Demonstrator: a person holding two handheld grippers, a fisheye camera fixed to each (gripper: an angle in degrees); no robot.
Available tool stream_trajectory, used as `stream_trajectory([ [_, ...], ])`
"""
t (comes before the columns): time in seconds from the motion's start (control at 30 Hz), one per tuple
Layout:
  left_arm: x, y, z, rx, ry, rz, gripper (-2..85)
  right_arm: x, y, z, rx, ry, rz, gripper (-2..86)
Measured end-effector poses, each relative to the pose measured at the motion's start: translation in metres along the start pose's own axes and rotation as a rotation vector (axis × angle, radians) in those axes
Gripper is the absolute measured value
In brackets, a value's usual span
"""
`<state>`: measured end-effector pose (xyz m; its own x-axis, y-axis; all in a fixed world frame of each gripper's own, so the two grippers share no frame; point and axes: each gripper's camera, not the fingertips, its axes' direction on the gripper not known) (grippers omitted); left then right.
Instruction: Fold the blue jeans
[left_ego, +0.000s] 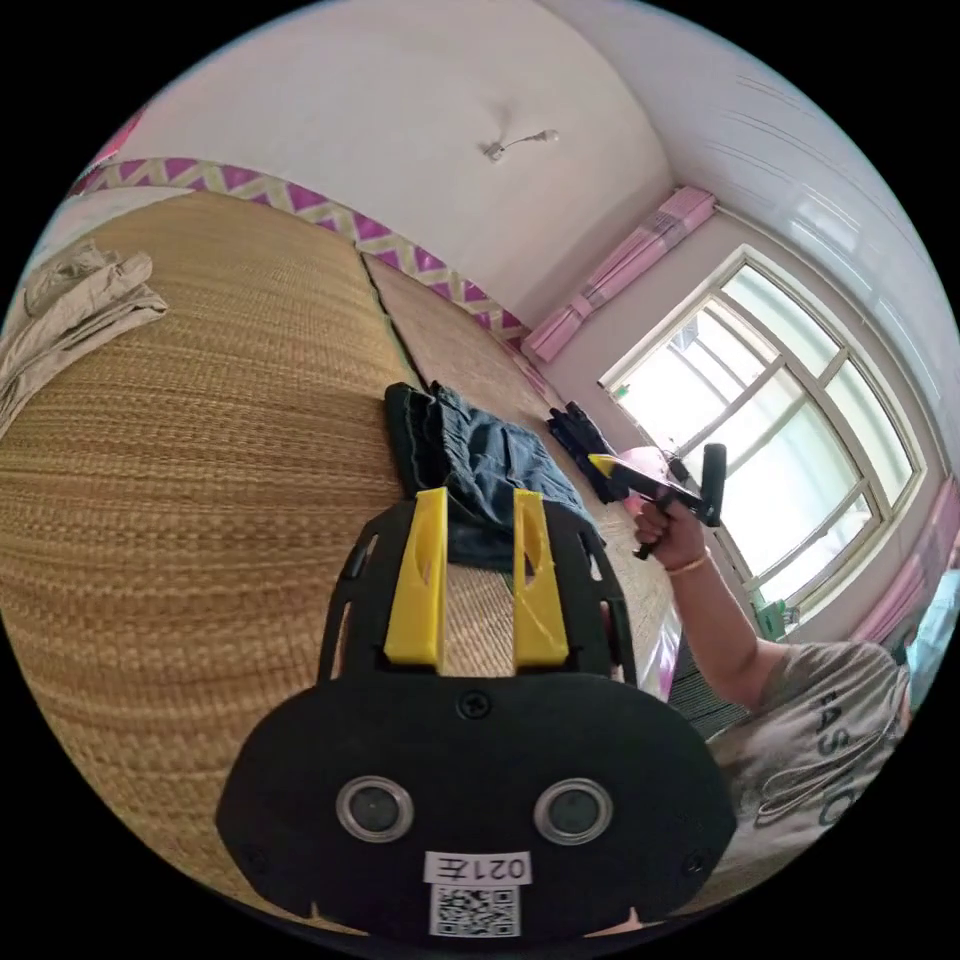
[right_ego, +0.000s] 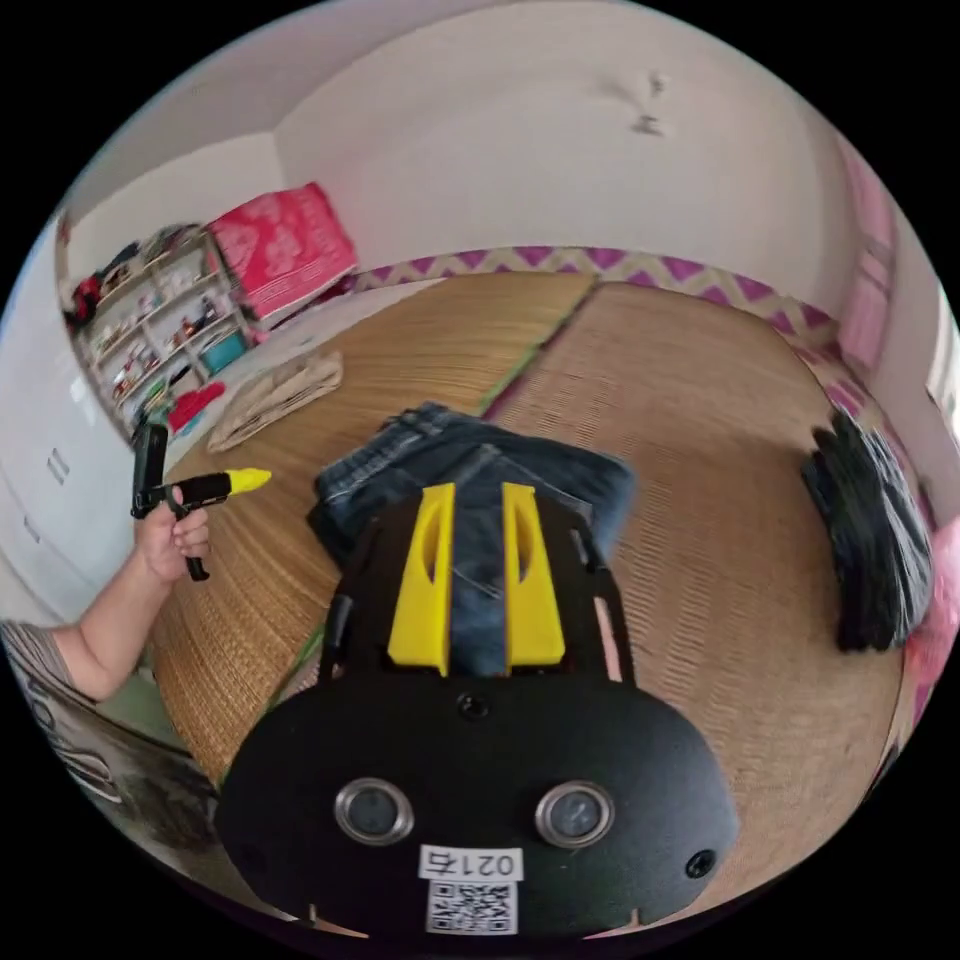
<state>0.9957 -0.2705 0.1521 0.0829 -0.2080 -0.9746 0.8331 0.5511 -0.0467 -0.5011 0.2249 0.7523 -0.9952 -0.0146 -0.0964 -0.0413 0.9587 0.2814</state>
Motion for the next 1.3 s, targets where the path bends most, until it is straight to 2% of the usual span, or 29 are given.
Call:
stream_trajectory([
  [0.07,-0.032,-0.031,0.029,-0.067,0.039,-0.095,16.4,0.060,0.006,-0.007,-0.057,-0.019,0.131,13.7],
  [0.17,-0.077,-0.058,0.066,-0.143,0.233,-0.277,20.0,0.146,0.025,0.015,-0.163,-0.265,0.354,14.7],
  [0.23,-0.089,-0.071,0.081,-0.165,0.297,-0.328,19.6,0.186,0.040,0.040,-0.206,-0.441,0.496,14.6],
  [0.3,-0.090,-0.085,0.095,-0.224,0.283,-0.341,17.8,0.221,0.056,0.067,-0.203,-0.616,0.632,13.4],
  [0.4,-0.083,-0.104,0.117,-0.325,0.196,-0.342,12.3,0.247,0.061,0.089,-0.171,-0.778,0.694,10.0],
  [0.5,-0.074,-0.116,0.128,-0.394,0.124,-0.282,6.9,0.261,0.062,0.097,-0.164,-0.813,0.716,6.4],
  [0.63,-0.051,-0.113,0.107,-0.302,0.154,-0.197,3.2,0.256,0.043,0.063,-0.150,-0.716,0.591,3.8],
  [0.8,-0.032,-0.098,0.033,-0.139,0.206,-0.166,2.3,0.192,-0.023,0.012,-0.183,-0.616,0.318,2.7],
  [0.93,-0.054,-0.100,-0.082,0.039,0.202,-0.187,2.4,0.128,-0.084,0.021,-0.183,-0.688,0.207,2.6],
  [1.13,-0.097,-0.114,-0.257,0.310,-0.018,-0.236,3.5,-0.034,-0.226,0.093,-0.201,-0.771,-0.030,4.5],
  [1.23,-0.137,-0.111,-0.318,0.495,-0.097,-0.290,5.4,-0.117,-0.290,0.124,-0.175,-0.644,-0.095,7.7],
  [1.3,-0.174,-0.100,-0.338,0.545,-0.188,-0.377,8.5,-0.159,-0.307,0.131,-0.093,-0.516,-0.114,7.9],
])
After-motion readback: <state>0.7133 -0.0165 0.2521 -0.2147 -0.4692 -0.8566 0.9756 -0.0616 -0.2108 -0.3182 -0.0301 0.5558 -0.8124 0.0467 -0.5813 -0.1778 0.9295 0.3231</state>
